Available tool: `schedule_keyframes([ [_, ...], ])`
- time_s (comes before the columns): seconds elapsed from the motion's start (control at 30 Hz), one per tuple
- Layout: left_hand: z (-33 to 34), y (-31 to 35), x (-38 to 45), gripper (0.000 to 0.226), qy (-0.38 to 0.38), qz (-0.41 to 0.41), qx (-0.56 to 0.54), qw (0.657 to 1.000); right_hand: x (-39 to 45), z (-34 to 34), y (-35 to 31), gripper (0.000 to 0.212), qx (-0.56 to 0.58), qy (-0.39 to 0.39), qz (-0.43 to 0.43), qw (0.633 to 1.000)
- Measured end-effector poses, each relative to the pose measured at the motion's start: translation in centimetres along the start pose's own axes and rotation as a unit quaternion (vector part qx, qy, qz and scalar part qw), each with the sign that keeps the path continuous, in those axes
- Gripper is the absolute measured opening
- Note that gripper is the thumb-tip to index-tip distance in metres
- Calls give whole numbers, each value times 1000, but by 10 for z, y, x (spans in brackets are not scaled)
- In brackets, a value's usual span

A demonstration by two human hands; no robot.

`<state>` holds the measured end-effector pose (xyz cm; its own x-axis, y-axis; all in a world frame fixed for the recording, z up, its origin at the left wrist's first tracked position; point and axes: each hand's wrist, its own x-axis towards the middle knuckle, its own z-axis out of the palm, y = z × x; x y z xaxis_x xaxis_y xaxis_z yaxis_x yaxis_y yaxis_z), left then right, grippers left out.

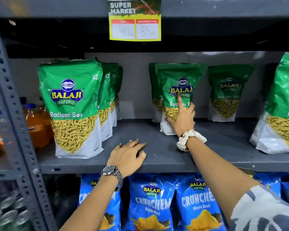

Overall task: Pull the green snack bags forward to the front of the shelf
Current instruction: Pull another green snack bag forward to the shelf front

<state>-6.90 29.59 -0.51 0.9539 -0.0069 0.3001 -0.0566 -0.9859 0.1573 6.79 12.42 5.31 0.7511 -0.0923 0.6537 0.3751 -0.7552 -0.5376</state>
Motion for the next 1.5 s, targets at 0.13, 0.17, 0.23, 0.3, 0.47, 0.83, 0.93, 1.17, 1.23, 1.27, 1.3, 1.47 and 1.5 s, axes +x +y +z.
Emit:
schedule_keyframes([
  [0.13, -2, 1, 0, 62, -4, 2, 4, 1000, -28, -22, -7, 101, 5, 16, -8, 1000],
  [0.17, -2, 1, -1, 63, -6, 2, 5, 1000, -35, -28, -9, 101, 7, 19, -10, 1000],
  [0.23, -2, 1, -1, 63, -8, 2, 8, 1000, -49, -38, -12, 102, 7, 24, -13, 1000],
  [0.3, -2, 1, -1, 63, -10, 1, 5, 1000, -61, -47, -15, 103, 9, 24, -10, 1000],
  [0.47, -2, 1, -1, 64, -15, -5, -1, 1000, -84, -65, -21, 104, 11, 25, -15, 1000],
  [0.83, -3, 1, -1, 57, -21, -5, 0, 1000, -116, -92, -27, 102, 2, 32, -29, 999],
  [0.93, -3, 1, -1, 63, -24, -8, -8, 1000, -122, -97, -30, 99, 0, 33, -36, 999],
  [1.17, -3, 1, -1, 57, -23, -8, -7, 1000, -130, -98, -29, 95, 16, 42, -50, 998],
  [1.23, -2, 0, 0, 50, -20, -6, -5, 1000, -137, -97, -25, 90, 35, 60, -64, 996],
  [1.27, -1, 0, 0, 49, -19, -6, -5, 1000, -142, -95, -21, 87, 39, 73, -70, 994],
  [1.3, -1, 0, 0, 50, -18, -6, -6, 1000, -148, -92, -17, 85, 42, 81, -75, 993],
  [1.47, 0, -1, 1, 53, -24, -4, 3, 1000, -167, -70, 1, 81, 56, 57, -99, 992],
  [1.5, 0, -1, 1, 50, -25, -3, 5, 1000, -166, -68, 3, 80, 58, 56, -103, 991],
])
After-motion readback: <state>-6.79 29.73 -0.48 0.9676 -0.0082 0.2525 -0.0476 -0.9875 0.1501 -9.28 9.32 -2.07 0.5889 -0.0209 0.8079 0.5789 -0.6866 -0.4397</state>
